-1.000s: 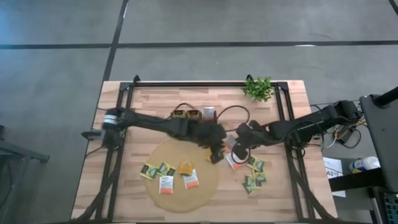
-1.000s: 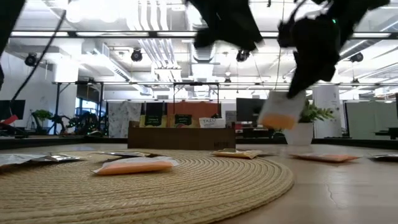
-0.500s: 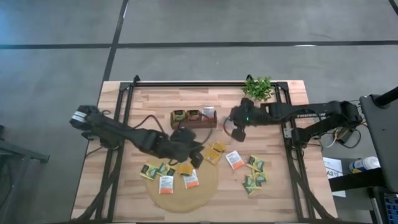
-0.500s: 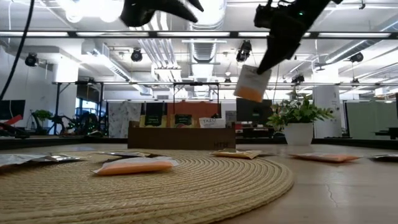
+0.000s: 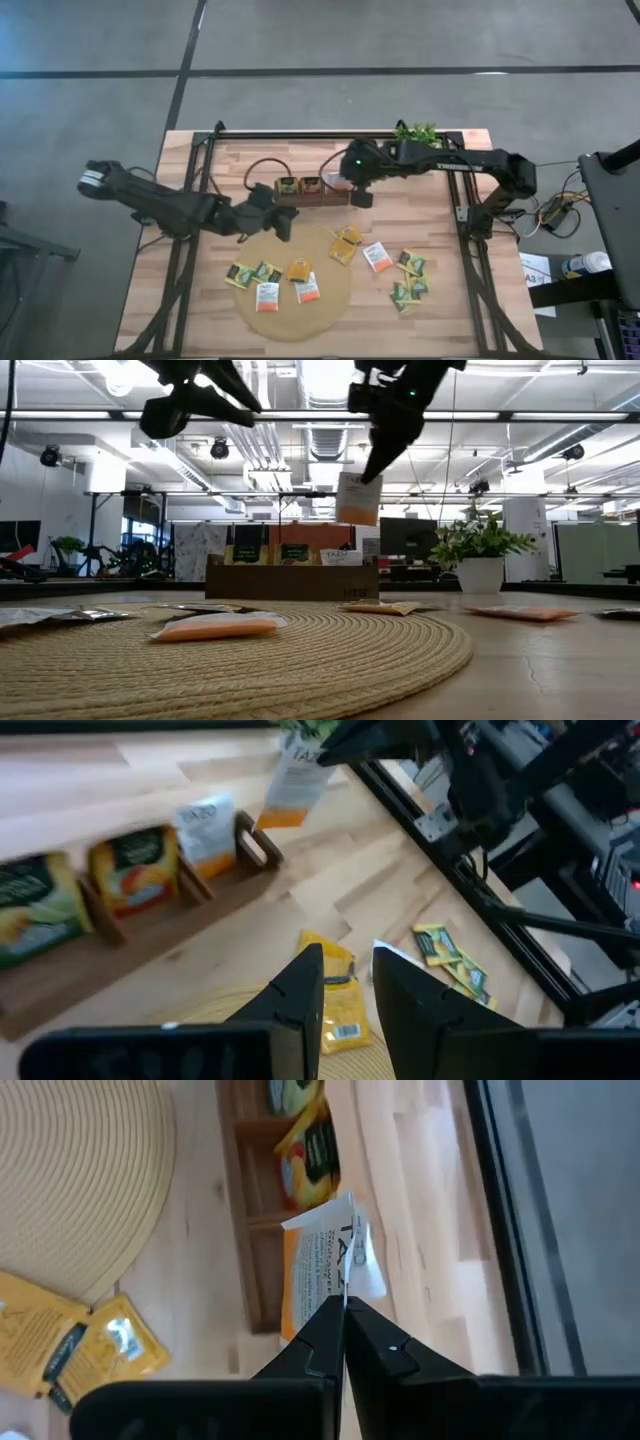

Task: Pick & Place Tea
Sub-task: Put the orange tea bag into the right section of the wooden organizer

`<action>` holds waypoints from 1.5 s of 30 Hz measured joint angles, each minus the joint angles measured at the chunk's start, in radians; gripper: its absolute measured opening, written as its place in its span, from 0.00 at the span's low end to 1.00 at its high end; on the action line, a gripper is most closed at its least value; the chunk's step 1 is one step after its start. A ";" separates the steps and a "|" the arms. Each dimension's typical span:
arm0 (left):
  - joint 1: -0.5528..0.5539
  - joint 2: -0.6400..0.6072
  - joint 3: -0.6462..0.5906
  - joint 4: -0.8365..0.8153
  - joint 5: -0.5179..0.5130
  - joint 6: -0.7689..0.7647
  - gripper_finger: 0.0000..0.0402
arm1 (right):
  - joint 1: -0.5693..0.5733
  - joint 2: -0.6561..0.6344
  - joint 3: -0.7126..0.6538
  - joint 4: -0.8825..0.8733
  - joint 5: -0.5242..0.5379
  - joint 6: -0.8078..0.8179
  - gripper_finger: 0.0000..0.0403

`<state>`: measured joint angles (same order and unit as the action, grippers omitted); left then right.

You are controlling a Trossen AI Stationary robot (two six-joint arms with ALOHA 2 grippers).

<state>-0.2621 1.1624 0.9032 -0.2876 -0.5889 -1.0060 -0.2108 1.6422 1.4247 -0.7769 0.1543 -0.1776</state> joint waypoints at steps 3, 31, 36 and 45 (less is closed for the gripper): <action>0.000 -0.051 -0.039 0.009 -0.038 0.002 0.21 | 0.000 0.027 0.029 -0.013 -0.007 -0.013 0.02; 0.236 -0.109 -0.075 0.102 -0.142 0.141 0.21 | -0.120 0.174 0.026 0.062 -0.167 -0.219 0.02; 0.274 -0.109 -0.072 0.102 -0.109 0.144 0.21 | -0.134 0.196 0.025 0.076 -0.217 -0.235 0.02; 0.278 -0.109 -0.073 0.099 -0.106 0.154 0.21 | -0.140 0.221 0.024 0.082 -0.237 -0.249 0.02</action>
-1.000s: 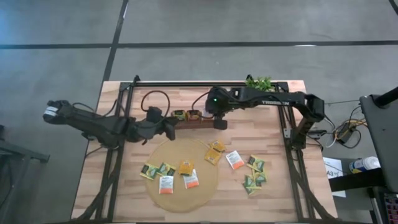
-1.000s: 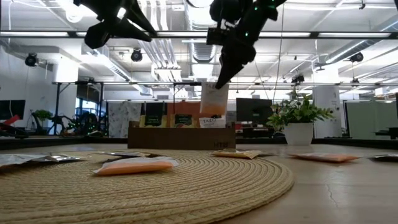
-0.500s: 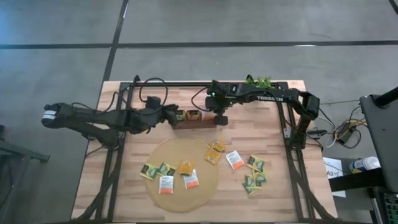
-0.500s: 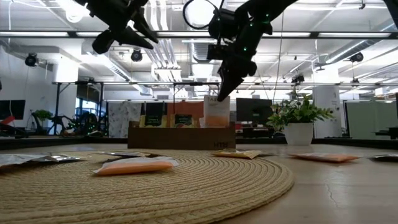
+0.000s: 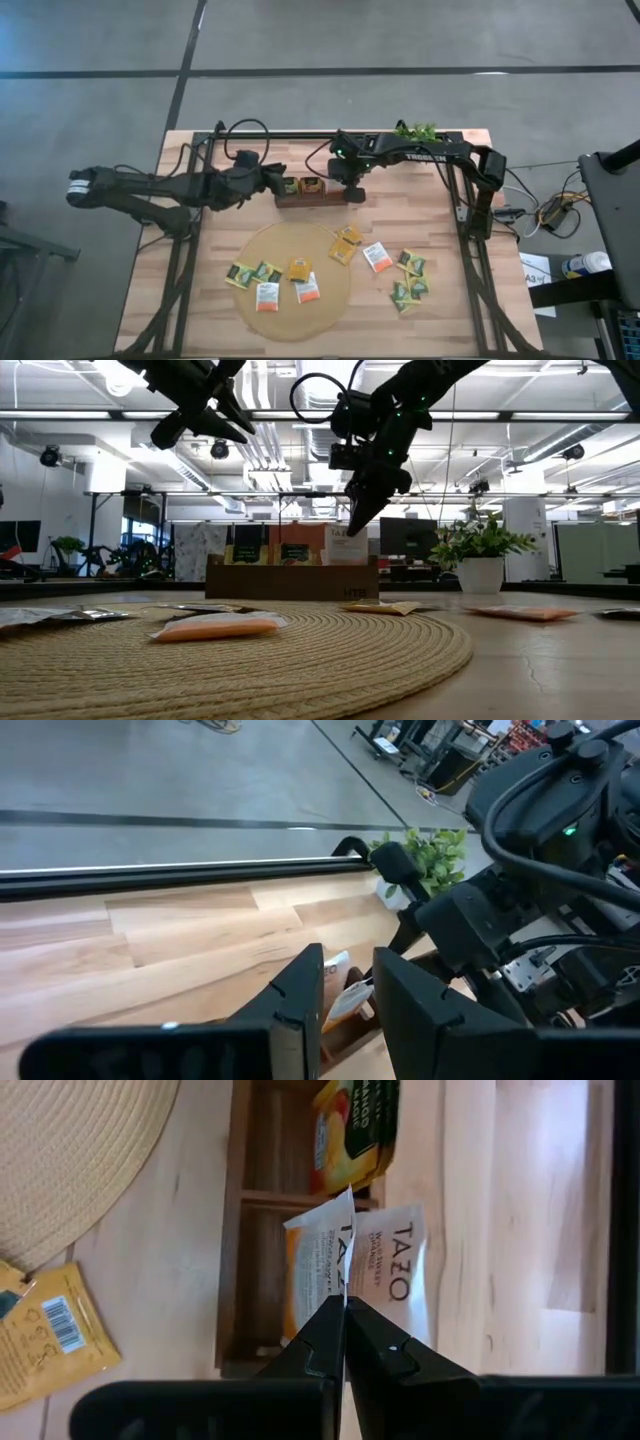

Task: Pick & Place Tea
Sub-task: Put the orange tea bag into the right section of the wooden organizer

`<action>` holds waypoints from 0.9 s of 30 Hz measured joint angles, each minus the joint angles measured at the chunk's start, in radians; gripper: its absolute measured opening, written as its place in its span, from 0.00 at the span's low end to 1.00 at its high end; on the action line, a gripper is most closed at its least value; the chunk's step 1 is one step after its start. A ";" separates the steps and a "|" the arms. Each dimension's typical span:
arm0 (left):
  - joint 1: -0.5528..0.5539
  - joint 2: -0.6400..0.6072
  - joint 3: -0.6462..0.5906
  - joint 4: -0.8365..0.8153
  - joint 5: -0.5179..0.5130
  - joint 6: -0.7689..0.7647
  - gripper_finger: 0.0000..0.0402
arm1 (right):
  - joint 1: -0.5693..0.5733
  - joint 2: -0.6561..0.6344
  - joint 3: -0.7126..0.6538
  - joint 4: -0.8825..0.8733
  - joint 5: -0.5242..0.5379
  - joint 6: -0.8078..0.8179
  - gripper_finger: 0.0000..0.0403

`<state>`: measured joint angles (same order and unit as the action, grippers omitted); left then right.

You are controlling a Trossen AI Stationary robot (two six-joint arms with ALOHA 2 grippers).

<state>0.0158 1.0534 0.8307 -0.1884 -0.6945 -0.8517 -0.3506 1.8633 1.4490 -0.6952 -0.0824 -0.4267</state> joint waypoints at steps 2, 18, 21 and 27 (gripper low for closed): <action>0.000 0.000 0.000 0.000 0.000 0.007 0.21 | 0.000 0.000 0.000 0.007 0.000 0.000 0.02; 0.000 0.000 0.000 0.001 0.001 0.008 0.21 | -0.006 0.075 -0.004 0.040 0.012 0.001 0.02; 0.000 0.000 0.000 0.001 0.004 0.008 0.21 | -0.005 0.075 0.001 0.046 0.037 -0.002 0.02; 0.000 0.000 0.000 0.001 0.004 0.008 0.21 | -0.008 0.072 0.011 0.048 0.076 -0.004 0.02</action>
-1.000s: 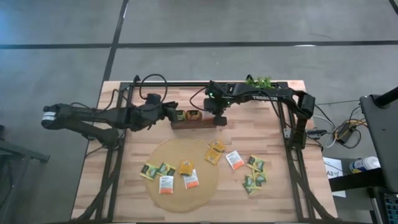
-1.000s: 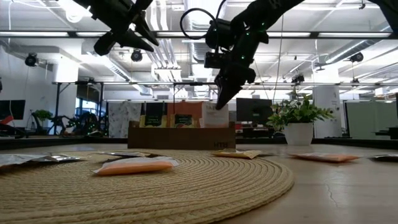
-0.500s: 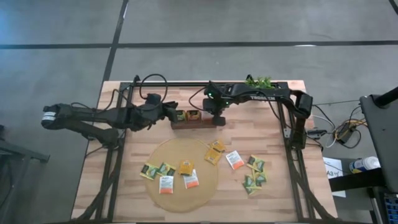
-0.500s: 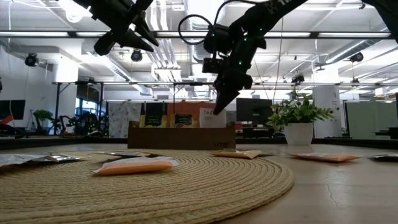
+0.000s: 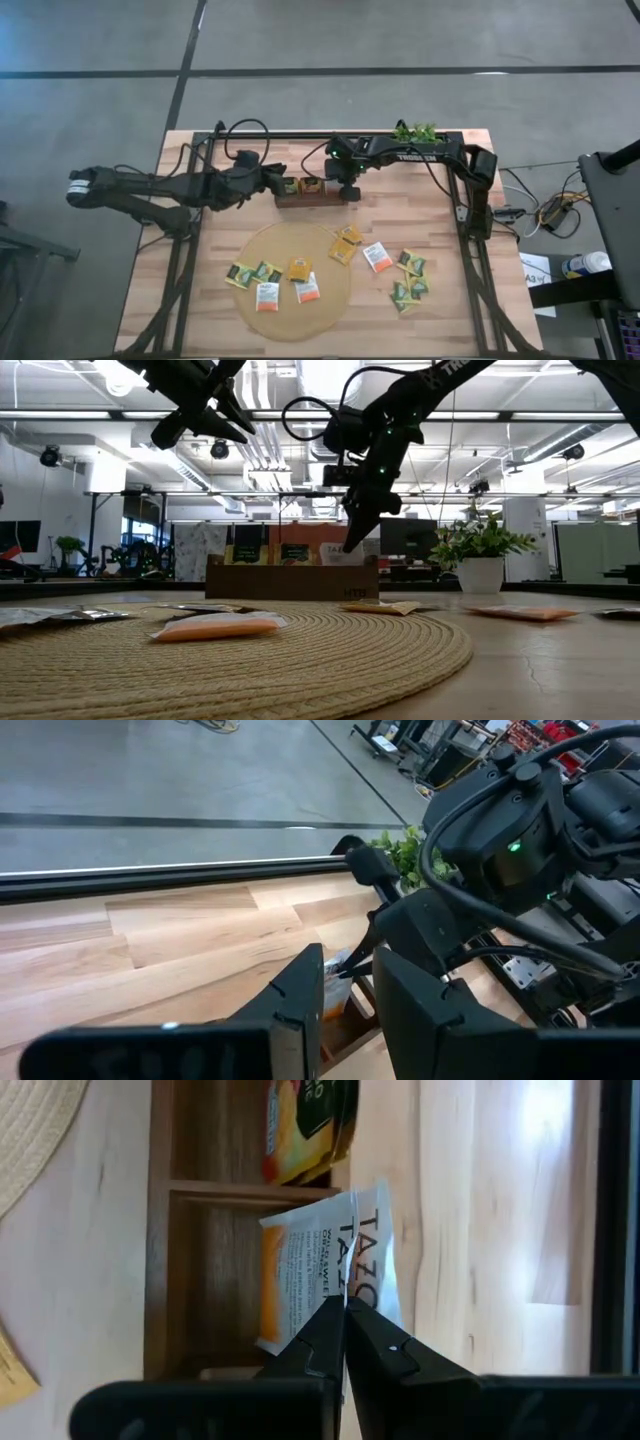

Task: Pick & Place Tea
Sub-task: Put the orange tea bag into the right section of the wooden organizer, then put the yellow tea bag into the middle section of the wooden organizer

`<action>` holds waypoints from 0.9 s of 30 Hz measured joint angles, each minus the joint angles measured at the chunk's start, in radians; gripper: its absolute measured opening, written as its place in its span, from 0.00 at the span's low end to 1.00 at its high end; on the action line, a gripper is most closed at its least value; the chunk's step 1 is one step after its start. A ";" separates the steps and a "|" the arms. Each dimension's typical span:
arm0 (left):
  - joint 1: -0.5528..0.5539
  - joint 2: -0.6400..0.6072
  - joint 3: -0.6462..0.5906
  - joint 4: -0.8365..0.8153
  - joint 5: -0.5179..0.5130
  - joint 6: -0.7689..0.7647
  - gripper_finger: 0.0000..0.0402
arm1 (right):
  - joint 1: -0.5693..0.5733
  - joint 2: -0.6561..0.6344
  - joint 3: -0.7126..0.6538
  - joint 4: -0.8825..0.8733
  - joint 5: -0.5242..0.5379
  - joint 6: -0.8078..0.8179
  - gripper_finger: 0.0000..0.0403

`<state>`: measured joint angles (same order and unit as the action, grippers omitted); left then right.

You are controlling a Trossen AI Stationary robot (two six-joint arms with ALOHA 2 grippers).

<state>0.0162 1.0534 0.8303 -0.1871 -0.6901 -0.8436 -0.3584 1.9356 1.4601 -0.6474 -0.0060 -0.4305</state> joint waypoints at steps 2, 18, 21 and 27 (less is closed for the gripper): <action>0.000 0.000 0.000 0.000 0.000 0.000 0.21 | 0.000 -0.001 0.002 0.000 0.006 0.002 0.02; 0.000 0.000 0.000 -0.001 0.001 0.007 0.21 | 0.000 -0.002 0.026 -0.026 0.009 0.012 0.17; 0.000 0.000 0.000 0.000 0.001 0.007 0.21 | 0.000 -0.007 0.026 -0.052 0.009 0.012 0.22; 0.000 -0.002 0.000 -0.007 0.031 0.033 0.21 | 0.001 -0.063 0.026 -0.049 0.006 0.041 0.28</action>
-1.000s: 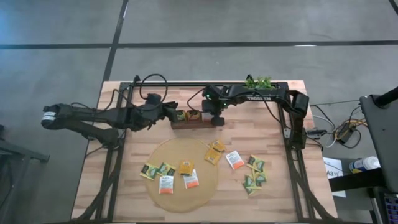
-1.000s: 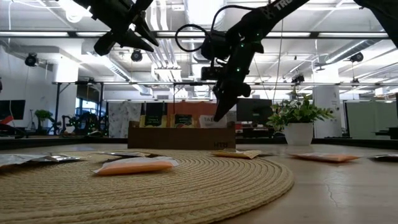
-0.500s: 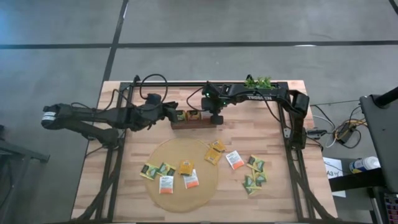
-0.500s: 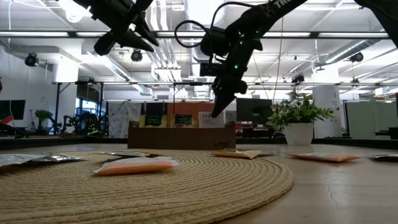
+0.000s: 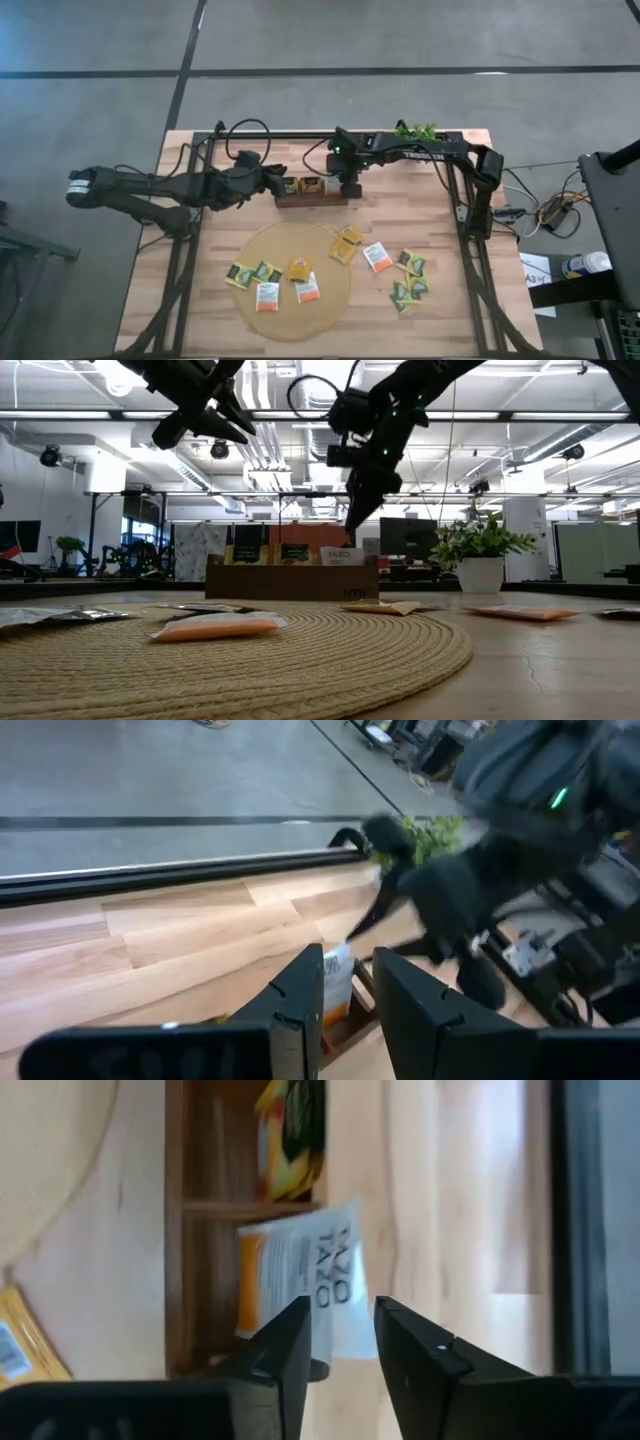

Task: Pick & Place Tea
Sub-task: Put the yellow tea bag into the middle section of the wooden organizer

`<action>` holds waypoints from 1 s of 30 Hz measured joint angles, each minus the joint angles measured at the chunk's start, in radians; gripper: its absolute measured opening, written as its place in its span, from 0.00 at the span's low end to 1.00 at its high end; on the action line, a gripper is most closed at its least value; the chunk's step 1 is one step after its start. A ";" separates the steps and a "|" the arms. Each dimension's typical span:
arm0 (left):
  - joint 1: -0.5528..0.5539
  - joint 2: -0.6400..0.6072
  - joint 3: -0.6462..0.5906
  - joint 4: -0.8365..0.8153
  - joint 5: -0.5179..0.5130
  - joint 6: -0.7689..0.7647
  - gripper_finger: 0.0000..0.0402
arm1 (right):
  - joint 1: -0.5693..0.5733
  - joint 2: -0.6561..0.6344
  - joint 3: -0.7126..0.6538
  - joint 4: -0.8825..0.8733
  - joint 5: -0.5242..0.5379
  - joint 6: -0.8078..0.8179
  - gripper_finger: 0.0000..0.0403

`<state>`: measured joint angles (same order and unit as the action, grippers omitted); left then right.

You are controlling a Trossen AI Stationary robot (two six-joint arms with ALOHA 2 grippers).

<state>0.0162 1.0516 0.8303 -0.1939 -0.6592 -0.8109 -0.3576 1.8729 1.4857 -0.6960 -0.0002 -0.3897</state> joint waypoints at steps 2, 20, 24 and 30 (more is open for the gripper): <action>0.000 -0.004 -0.001 -0.017 0.027 0.004 0.21 | 0.000 -0.028 0.000 -0.003 0.000 0.021 0.28; -0.185 -0.022 -0.001 -0.297 0.127 -0.107 0.21 | 0.241 -0.257 -0.035 -0.003 0.000 0.486 0.20; -0.264 -0.021 -0.001 -0.296 0.128 -0.222 0.21 | 0.337 -0.260 -0.035 -0.002 0.002 0.532 0.19; -0.412 -0.020 -0.001 -0.293 0.128 -0.445 0.21 | 0.486 -0.251 -0.036 -0.004 0.016 0.570 0.18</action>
<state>-0.3956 1.0317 0.8291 -0.4871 -0.5316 -1.2557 0.1287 1.6223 1.4498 -0.6998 0.0159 0.1807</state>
